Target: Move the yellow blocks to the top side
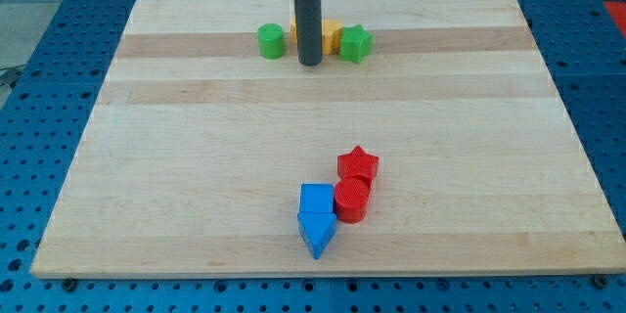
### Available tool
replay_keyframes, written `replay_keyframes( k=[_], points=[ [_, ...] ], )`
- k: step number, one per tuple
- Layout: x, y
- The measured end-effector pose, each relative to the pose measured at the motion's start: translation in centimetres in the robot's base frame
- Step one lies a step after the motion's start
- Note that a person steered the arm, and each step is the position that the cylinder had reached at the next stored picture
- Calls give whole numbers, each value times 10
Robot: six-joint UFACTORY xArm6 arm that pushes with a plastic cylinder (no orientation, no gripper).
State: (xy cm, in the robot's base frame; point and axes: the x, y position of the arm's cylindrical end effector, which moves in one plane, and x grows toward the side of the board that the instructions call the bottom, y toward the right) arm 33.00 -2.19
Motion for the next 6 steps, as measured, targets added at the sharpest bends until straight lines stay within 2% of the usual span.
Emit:
replay_keyframes(
  k=[2,6],
  points=[
    [-39,0],
    [-29,8]
  ],
)
